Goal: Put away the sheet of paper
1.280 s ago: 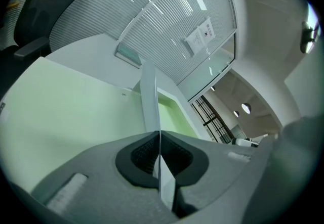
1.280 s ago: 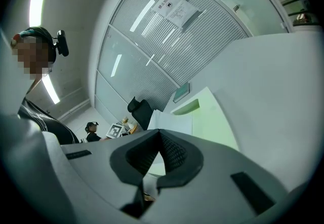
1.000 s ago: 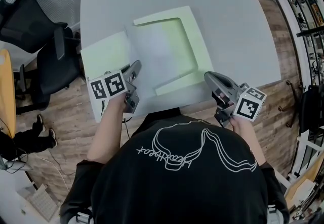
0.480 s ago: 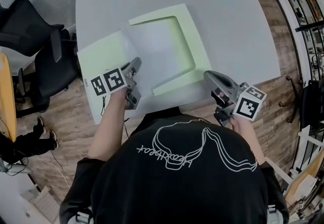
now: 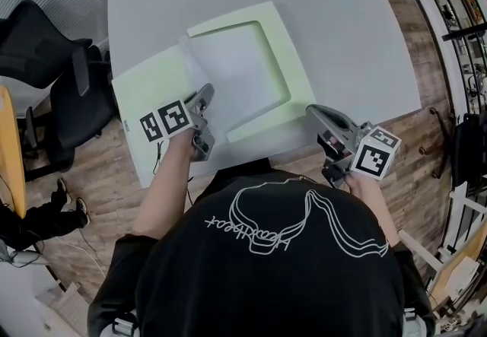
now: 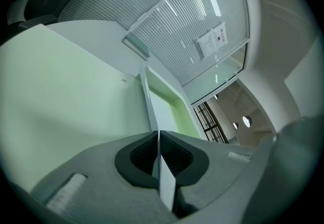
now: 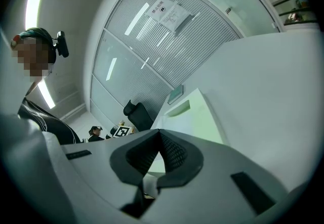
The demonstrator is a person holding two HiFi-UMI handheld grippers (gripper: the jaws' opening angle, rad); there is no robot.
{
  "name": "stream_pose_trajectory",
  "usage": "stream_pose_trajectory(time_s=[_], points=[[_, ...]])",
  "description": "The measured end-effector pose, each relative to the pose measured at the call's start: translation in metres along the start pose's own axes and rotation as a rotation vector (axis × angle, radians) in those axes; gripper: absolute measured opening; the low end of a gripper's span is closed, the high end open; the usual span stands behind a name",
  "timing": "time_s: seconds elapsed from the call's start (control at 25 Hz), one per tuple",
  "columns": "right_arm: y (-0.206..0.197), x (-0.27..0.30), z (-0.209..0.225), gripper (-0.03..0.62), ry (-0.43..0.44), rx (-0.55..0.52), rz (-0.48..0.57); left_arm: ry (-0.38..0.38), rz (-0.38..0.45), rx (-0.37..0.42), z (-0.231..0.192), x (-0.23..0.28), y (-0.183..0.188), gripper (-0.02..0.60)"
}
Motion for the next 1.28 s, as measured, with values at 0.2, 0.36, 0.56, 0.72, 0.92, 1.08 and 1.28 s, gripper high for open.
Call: stream_pose_trajectory(time_s=[0.2,0.36,0.56,0.72,0.92,1.08,1.28], points=[[-0.001,-0.002,0.003,0.009,-0.011,0.008,0.007,-0.014,-0.037,0.003,-0.003,0.009,-0.001,0.011],[-0.004,-0.003,0.005,0.011,-0.015,0.017,0.011,-0.022,-0.071,0.005,-0.003,0.017,-0.006,0.012],[-0.006,-0.004,0.007,0.011,-0.023,0.028,0.014,-0.042,-0.113,0.011,0.001,0.028,-0.008,0.050],[-0.007,-0.005,0.009,0.011,-0.027,0.034,0.016,-0.051,-0.143,0.016,0.004,0.036,-0.009,0.072],[-0.008,-0.006,0.010,0.009,-0.035,0.039,0.022,-0.048,-0.170,0.028,0.008,0.044,-0.010,0.104],[-0.008,-0.007,0.010,0.009,-0.038,0.041,0.029,-0.046,-0.188,0.033,0.013,0.050,-0.011,0.133],[-0.010,-0.009,0.012,0.009,-0.042,0.048,0.031,-0.021,-0.202,0.076,0.018,0.054,-0.011,0.160]])
Point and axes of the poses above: the fingertips, and each gripper's own axes: x forward along the fingers, z to its right, y out of its top, the point moved 8 cm from there along -x, backward along the fingers, and after that the axes turned 2 degrees about x, right-handed, at the moved point
